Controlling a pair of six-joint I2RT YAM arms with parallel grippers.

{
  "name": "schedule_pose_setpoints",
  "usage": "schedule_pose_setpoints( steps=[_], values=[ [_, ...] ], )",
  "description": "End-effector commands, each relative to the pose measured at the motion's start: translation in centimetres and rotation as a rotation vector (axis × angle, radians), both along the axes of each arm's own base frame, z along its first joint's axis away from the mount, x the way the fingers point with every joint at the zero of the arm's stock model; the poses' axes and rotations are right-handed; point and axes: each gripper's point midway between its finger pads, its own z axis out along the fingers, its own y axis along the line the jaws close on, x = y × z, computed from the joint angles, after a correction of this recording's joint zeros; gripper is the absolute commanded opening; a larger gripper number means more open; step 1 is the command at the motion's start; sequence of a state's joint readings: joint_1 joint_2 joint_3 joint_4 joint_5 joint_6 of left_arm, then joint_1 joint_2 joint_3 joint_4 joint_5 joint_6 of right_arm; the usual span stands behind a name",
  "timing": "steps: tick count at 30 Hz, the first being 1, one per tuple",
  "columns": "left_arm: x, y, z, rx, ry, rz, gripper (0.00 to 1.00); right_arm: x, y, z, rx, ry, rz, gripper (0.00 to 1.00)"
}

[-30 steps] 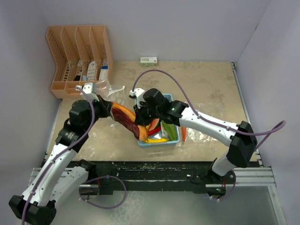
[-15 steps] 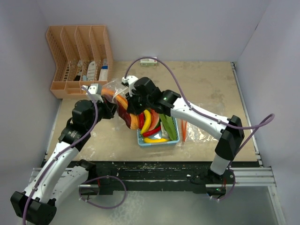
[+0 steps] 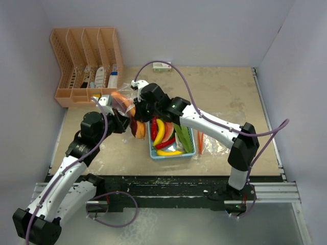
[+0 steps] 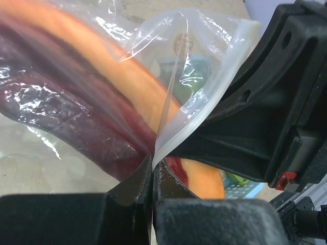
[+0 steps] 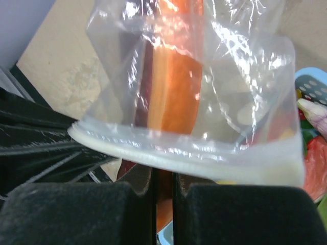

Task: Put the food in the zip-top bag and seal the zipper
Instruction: Place the fake vegetable in the zipper food storage bag.

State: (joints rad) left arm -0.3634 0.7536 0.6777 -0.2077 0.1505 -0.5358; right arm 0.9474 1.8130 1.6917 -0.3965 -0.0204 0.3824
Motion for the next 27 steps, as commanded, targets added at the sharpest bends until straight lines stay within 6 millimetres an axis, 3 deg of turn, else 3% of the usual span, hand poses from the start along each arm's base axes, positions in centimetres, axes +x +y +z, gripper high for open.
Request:
schedule_pose_setpoints(
  steps=[1, 6, 14, 17, 22, 27],
  values=[
    [0.0, -0.7, 1.1, -0.037, -0.039, -0.026, 0.0, 2.2, 1.1, 5.4, 0.168, -0.087, -0.109, 0.0],
    [0.0, -0.9, 1.2, -0.052, -0.039, -0.034, 0.0, 3.7, 0.9, 4.5, 0.187, -0.105, -0.207, 0.0],
    [-0.1, -1.3, 1.1, -0.073, -0.025, -0.048, 0.0, 6.4, 0.2, 5.5, 0.248, -0.177, -0.37, 0.0],
    [-0.1, -1.4, 1.3, -0.079, -0.028, -0.048, 0.0, 7.1, -0.1, 5.1, 0.247, -0.195, -0.413, 0.13],
    [0.2, -1.6, 1.9, -0.097, -0.024, -0.049, 0.0, 8.1, -0.6, 4.4, 0.23, -0.243, -0.452, 0.25],
    [0.7, -1.8, 3.4, -0.111, -0.042, -0.042, 0.0, 8.1, -0.7, 4.3, 0.196, -0.278, -0.418, 0.55]
  ],
)
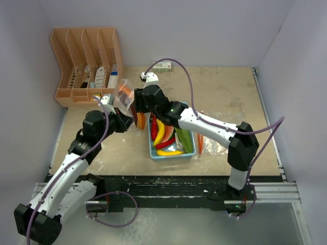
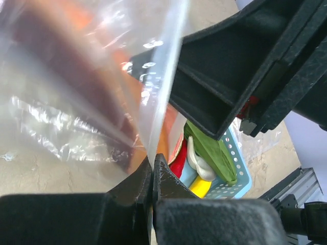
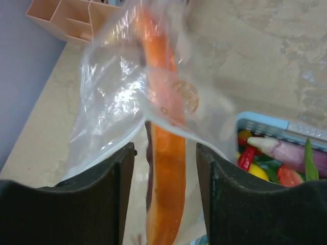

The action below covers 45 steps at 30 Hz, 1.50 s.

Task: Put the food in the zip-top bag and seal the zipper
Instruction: Place the fake vegetable in the zipper food storage bag, then pick up the fake vegetable from the bin.

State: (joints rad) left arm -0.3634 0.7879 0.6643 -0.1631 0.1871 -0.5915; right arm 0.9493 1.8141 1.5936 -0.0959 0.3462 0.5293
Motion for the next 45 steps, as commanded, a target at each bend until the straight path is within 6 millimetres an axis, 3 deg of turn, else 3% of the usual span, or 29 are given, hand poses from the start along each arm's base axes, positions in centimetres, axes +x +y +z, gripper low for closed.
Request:
schedule_pose_setpoints(
  steps=[1, 4, 8, 13, 17, 23, 27, 31, 38, 45],
  values=[
    [0.6, -0.8, 4.2, -0.061, -0.079, -0.018, 0.0, 1.3, 0.1, 2.5, 0.029, -0.099, -0.023, 0.61],
    [1.0, -1.0, 5.5, -0.072, -0.094, -0.017, 0.0, 0.2, 0.2, 2.9, 0.022, -0.104, 0.033, 0.72],
    [1.7, -0.5, 5.9, -0.054, -0.092, 0.024, 0.0, -1.9, -0.2, 4.7, 0.045, -0.131, 0.103, 0.74],
    [1.9, 1.4, 5.0, 0.005, -0.07, 0.118, 0.0, -3.3, -3.4, 5.7, 0.03, -0.142, 0.066, 0.74],
    [0.9, 2.9, 3.9, 0.054, -0.059, 0.16, 0.0, -4.3, -6.9, 3.9, -0.027, -0.098, -0.012, 0.75],
    [0.0, 3.7, 1.3, 0.095, -0.031, 0.175, 0.0, -4.2, -12.1, -1.8, -0.202, 0.022, -0.127, 0.81],
    [0.0, 3.4, 0.8, 0.099, -0.02, 0.157, 0.0, -3.4, -13.9, -5.2, -0.233, 0.129, -0.116, 0.83],
    [0.2, 3.2, 0.3, 0.099, -0.014, 0.148, 0.0, -2.2, -14.8, -7.7, -0.313, 0.17, -0.149, 0.86],
    [0.1, 3.0, 0.1, 0.095, -0.011, 0.136, 0.0, -1.1, -14.6, -12.0, -0.416, 0.237, -0.156, 0.88],
    [-0.1, 3.1, 0.4, 0.093, -0.021, 0.138, 0.0, -0.2, -16.2, -13.8, -0.489, 0.252, -0.239, 0.88]
  ],
)
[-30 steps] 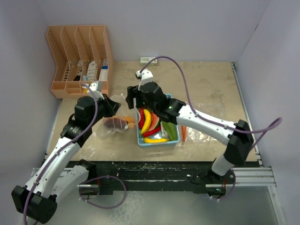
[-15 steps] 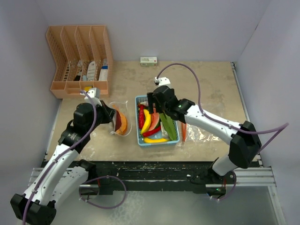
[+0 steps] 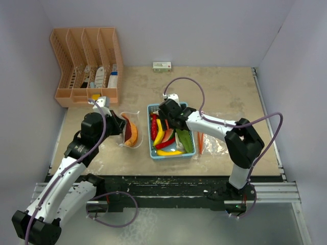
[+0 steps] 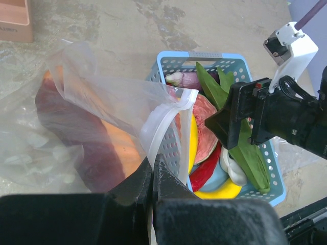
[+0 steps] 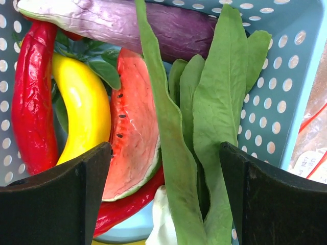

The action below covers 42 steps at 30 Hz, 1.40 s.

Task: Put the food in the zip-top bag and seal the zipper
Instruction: Pick up the fake vegetable from the bin.

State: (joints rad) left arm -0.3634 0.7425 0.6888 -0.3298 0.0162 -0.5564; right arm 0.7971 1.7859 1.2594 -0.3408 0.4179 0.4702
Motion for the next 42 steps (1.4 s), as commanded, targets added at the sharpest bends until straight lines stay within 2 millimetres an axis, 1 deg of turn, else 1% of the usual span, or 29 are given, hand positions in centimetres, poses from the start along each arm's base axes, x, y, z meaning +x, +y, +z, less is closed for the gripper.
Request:
schedule_pose_setpoints(
  steps=[1, 6, 9, 12, 14, 17, 20, 22, 24, 26, 28, 31, 35, 39, 42],
  values=[
    [0.3, -0.3, 2.0, -0.019, -0.076, -0.014, 0.0, 1.6, -0.7, 2.1, -0.012, -0.068, -0.065, 0.87],
    [0.3, -0.3, 1.8, -0.017, -0.073, -0.013, 0.0, 2.5, -1.8, 1.2, -0.058, -0.068, -0.099, 0.85],
    [0.2, -0.3, 1.7, -0.018, -0.069, -0.013, 0.0, 3.2, -2.4, 1.3, -0.055, -0.077, -0.115, 0.84],
    [0.2, -0.3, 1.6, -0.019, -0.067, -0.014, 0.0, 3.5, -2.5, 0.7, -0.06, -0.065, -0.11, 0.82],
    [0.2, -0.4, 1.6, -0.02, -0.066, -0.018, 0.0, 3.5, -2.6, 0.0, -0.074, -0.046, -0.11, 0.8],
    [0.2, -0.5, 1.4, -0.022, -0.062, -0.022, 0.0, 3.3, -2.1, -0.5, -0.053, -0.024, -0.092, 0.73],
    [0.2, -0.6, 1.4, -0.022, -0.06, -0.025, 0.0, 3.2, -2.1, -0.3, -0.045, -0.026, -0.087, 0.55],
    [0.2, -0.5, 1.4, -0.022, -0.063, -0.022, 0.0, 3.1, -2.2, 0.0, -0.044, -0.027, -0.086, 0.41],
    [0.1, -0.5, 1.4, -0.021, -0.063, -0.022, 0.0, 3.0, -2.3, 0.5, -0.037, -0.031, -0.087, 0.19],
    [0.1, -0.4, 1.4, -0.022, -0.062, -0.018, 0.0, 3.0, -2.4, 1.5, -0.017, -0.049, -0.089, 0.0],
    [0.1, -0.4, 1.5, -0.021, -0.062, -0.016, 0.0, 2.9, -2.5, 2.9, 0.006, -0.079, -0.092, 0.0],
    [0.1, -0.4, 1.5, -0.02, -0.061, -0.016, 0.0, 3.0, -2.4, 6.1, 0.059, -0.14, -0.084, 0.0],
    [0.2, -0.3, 1.4, -0.019, -0.059, -0.013, 0.0, 2.6, -1.9, 10.5, 0.158, -0.215, -0.038, 0.0],
    [0.2, -0.3, 1.6, -0.026, -0.059, -0.007, 0.0, 1.8, -1.1, 15.4, 0.3, -0.311, 0.022, 0.0],
    [0.3, -0.5, 1.9, -0.039, -0.062, -0.008, 0.0, 1.3, 0.2, 19.1, 0.454, -0.407, 0.077, 0.0]
  ],
)
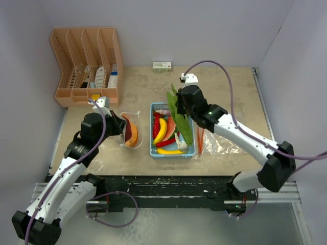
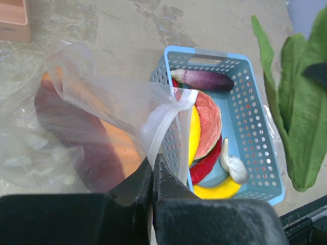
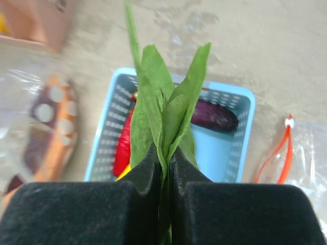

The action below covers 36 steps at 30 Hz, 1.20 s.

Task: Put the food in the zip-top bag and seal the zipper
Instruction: Pick up the fake vegetable from the bin, then place the fake vegetable in the zipper food storage bag.

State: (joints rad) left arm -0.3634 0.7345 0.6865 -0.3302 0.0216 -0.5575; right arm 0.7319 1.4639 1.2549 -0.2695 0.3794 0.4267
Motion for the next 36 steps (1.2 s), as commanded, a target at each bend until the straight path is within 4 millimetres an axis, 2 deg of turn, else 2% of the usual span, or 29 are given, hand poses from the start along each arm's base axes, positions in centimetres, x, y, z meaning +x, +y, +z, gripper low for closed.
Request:
schedule_pose_setpoints(
  steps=[1, 3, 6, 7, 10, 15, 19, 24, 29, 33, 36],
  values=[
    [0.5, -0.5, 1.8, -0.04, -0.059, -0.004, 0.0, -0.4, 2.3, 6.8, 0.243, -0.191, 0.103, 0.0],
    [0.6, -0.6, 1.9, -0.051, -0.056, -0.003, 0.0, -0.4, 3.0, 10.1, 0.367, -0.31, 0.132, 0.0],
    [0.8, -0.9, 2.0, -0.078, -0.05, 0.004, 0.0, -2.1, 4.9, 14.4, 0.591, -0.44, 0.256, 0.0],
    [0.9, -1.0, 2.0, -0.09, -0.048, 0.007, 0.0, -2.7, 5.2, 14.3, 0.641, -0.461, 0.283, 0.0],
    [1.2, -1.5, 2.8, -0.145, -0.047, 0.009, 0.0, -3.6, 5.6, 15.8, 0.764, -0.535, 0.315, 0.0],
    [2.0, -2.3, 4.6, -0.218, -0.049, 0.019, 0.0, -4.5, 5.7, 18.4, 0.855, -0.632, 0.325, 0.0],
    [2.6, -2.6, 4.5, -0.262, -0.024, 0.04, 0.0, -5.3, 5.1, 20.2, 0.941, -0.706, 0.301, 0.0],
    [3.0, -3.3, 3.7, -0.338, 0.022, 0.051, 0.0, -6.3, 5.6, 20.9, 1.022, -0.774, 0.271, 0.0],
    [3.2, -3.5, 5.8, -0.398, 0.009, 0.051, 0.0, -7.3, 7.9, 20.9, 1.056, -0.849, 0.28, 0.0],
    [2.7, -3.3, 7.0, -0.436, 0.003, 0.052, 0.0, -6.9, 9.3, 20.5, 1.059, -0.87, 0.281, 0.0],
    [2.0, -3.3, 6.8, -0.484, 0.017, 0.057, 0.0, -6.2, 9.8, 19.3, 1.053, -0.877, 0.261, 0.0]
  ],
)
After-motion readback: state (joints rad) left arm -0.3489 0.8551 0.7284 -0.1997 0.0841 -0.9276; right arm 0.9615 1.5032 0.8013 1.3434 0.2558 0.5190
